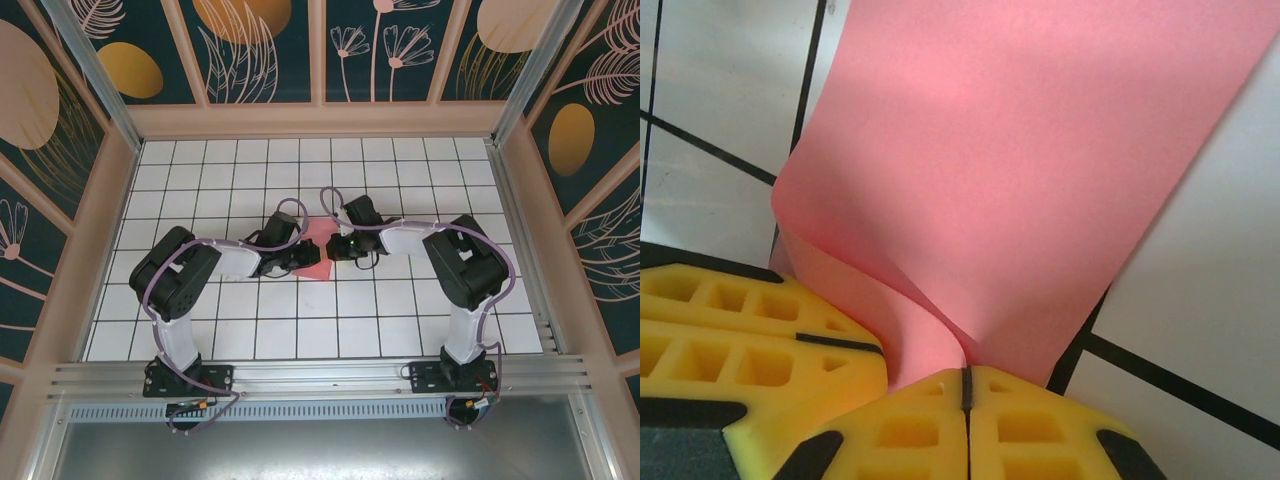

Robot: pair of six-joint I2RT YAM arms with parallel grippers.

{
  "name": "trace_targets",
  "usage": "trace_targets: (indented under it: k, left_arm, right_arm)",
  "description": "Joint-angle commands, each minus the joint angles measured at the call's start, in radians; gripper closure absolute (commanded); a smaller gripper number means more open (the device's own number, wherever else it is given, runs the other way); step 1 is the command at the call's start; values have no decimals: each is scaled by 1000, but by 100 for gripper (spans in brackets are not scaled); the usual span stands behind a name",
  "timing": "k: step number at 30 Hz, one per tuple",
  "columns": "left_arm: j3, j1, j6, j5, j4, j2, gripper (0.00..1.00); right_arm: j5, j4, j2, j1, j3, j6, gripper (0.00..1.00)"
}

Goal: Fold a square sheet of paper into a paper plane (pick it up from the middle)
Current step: Fold the triangle a second time at the center of the table.

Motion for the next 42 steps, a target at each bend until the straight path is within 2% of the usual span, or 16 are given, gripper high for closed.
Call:
trace_targets:
  k: [1,5,7,17,25,42]
  left_arm:
    - [1,5,-8,-35,-63,26,90]
    - [-8,4,-13,-49,-68,25,91]
    - [-9,4,-16,-52,-70,25,91]
    - [-11,5,-20,-71,-77,24,93]
    - [-21,5,-27,-73,-71,21,94]
    - [-35,5,-35,-77,-60,13,95]
  right_arm:
    - [76,-52,-49,-24,22,54,85]
    - [123,-39,-124,-27,-4,115,76]
    - [156,-45,-153,-22,-20,137,75]
    - [89,47,-171,63,-102,287,95]
    - [61,147,-217,128,-197,405,99]
    - [76,83,-183,168,-189,400,99]
